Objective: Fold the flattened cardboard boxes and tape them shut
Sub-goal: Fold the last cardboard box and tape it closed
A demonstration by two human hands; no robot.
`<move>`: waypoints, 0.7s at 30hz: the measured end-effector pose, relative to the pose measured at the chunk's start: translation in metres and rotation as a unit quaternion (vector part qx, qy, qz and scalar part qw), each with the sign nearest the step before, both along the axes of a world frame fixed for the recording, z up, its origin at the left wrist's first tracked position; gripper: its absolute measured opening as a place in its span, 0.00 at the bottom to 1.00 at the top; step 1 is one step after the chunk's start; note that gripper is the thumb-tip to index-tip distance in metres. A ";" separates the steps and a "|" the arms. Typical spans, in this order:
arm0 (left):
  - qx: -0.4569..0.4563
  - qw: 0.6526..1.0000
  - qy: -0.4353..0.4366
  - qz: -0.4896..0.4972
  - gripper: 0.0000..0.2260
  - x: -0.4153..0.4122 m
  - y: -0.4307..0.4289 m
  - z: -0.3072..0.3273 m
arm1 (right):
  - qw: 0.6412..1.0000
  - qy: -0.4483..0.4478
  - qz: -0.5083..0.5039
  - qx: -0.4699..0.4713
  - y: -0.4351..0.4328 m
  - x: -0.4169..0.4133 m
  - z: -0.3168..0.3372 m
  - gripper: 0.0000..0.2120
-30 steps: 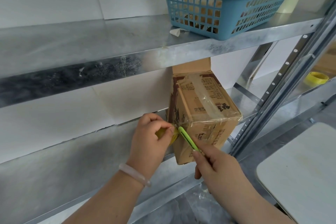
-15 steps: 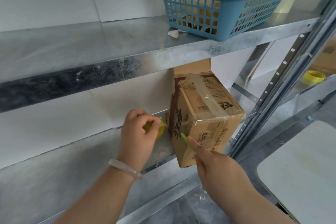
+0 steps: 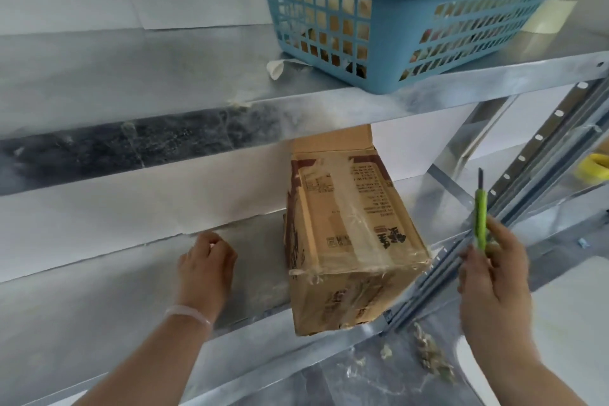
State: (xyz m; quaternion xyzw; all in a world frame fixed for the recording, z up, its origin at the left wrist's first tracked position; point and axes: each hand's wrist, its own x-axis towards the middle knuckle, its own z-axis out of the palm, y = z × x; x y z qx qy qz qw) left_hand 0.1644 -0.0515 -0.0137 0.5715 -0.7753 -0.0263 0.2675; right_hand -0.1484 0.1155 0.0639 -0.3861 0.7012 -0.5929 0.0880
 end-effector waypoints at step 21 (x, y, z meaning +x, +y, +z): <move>0.059 0.919 0.346 0.180 0.13 -0.054 0.077 0.043 | 0.956 0.051 0.146 0.250 -0.119 -0.090 -0.071 0.21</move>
